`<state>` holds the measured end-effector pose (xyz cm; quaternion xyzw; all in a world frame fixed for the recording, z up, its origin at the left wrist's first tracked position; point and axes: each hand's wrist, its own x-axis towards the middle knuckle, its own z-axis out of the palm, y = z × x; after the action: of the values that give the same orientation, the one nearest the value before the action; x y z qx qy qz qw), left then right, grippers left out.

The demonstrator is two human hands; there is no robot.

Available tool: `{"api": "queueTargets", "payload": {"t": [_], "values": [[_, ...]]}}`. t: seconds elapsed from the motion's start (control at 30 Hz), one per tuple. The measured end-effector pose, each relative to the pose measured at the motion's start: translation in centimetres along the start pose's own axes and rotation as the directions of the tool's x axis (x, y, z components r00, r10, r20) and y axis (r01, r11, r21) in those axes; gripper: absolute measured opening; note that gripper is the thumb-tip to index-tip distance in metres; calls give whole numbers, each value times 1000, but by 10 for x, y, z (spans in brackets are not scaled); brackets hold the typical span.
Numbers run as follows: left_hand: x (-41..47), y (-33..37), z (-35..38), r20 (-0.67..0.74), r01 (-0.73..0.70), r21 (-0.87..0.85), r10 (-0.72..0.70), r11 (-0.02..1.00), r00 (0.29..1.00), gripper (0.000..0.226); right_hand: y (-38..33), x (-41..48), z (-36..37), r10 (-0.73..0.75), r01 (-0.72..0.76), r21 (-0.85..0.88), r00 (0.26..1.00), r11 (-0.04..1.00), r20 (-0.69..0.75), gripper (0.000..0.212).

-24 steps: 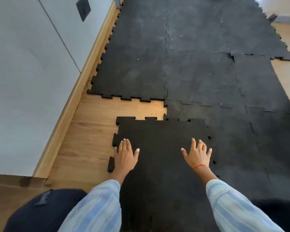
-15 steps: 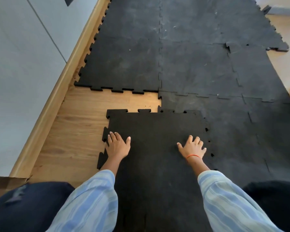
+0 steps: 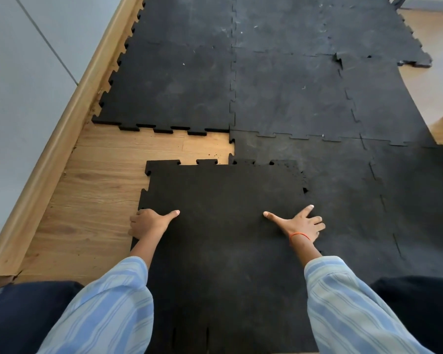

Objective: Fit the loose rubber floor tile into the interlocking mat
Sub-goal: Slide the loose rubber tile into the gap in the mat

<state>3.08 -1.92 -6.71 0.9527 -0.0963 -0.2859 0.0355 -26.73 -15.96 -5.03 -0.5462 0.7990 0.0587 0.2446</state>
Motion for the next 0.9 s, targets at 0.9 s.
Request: {"api": "queueTargets", "payload": {"t": [0.9], "values": [[86,-17,-119,-125,66,-234,-97,970,987,120,-113,6,-19,-94,-91,632,963,769,252,97]]}}
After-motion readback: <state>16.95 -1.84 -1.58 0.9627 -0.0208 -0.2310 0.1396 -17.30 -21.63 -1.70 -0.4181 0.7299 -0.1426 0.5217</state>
